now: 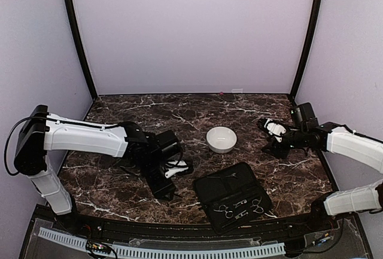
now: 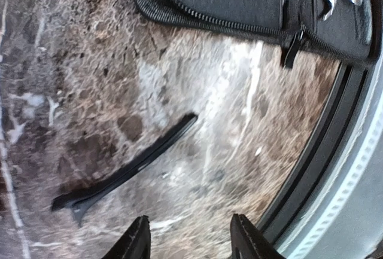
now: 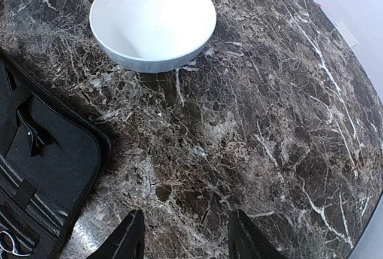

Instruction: Sort the hair-cutting tools

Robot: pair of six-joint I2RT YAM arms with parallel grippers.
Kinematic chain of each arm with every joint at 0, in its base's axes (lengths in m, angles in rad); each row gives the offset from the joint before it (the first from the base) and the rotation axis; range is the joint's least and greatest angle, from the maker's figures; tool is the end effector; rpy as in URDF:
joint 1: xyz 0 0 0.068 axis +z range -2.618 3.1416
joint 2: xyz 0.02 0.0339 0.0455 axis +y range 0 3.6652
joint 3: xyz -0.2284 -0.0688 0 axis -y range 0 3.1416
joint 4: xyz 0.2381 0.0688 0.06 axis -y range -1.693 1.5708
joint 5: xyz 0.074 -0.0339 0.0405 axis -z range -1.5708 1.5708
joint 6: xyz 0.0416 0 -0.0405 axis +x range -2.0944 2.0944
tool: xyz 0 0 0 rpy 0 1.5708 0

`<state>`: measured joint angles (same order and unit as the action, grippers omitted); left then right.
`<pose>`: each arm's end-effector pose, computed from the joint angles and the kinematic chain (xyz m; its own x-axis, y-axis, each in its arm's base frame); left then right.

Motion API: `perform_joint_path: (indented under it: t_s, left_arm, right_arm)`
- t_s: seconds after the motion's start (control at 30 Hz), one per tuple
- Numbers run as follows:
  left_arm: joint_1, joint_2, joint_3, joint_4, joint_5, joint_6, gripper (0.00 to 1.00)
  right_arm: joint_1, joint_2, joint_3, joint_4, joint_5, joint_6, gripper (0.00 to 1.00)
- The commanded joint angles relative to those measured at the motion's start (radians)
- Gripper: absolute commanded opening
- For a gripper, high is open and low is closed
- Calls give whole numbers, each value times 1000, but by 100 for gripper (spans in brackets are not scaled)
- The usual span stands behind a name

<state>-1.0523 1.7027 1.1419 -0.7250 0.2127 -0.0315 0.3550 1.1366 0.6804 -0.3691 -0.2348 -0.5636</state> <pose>0.1489 -0.2787 0.1541 -0.5030 0.8195 -0.2746 0.8630 0.4589 -0.2113 0.2233 0.0931 0.1856 -0.3227 -0.6738 -0.6647 -0.7789 0.5881 -0.2179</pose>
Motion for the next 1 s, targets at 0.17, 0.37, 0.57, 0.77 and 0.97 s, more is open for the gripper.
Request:
perform_joint_path:
  t_s: [0.17,0.37,0.57,0.77,0.97]
  left_arm:
    - [37,-2,3,6,-149,399,46]
    - [92,40,15,13,-97,466,41]
    - [95,90,9,27,-91,480,33]
    - [95,141,28,11,-98,479,26]
    - [94,140,31,-5,-101,462,16]
  right_arm:
    - [7,-15,14,-5,-14,-1,48]
    - [7,-13,17,-9,-14,-2,48]
    - [6,-5,16,-6,-18,-3,48]
    - [7,5,17,-12,-19,-6,48]
    - [6,10,16,-12,-15,-7,48]
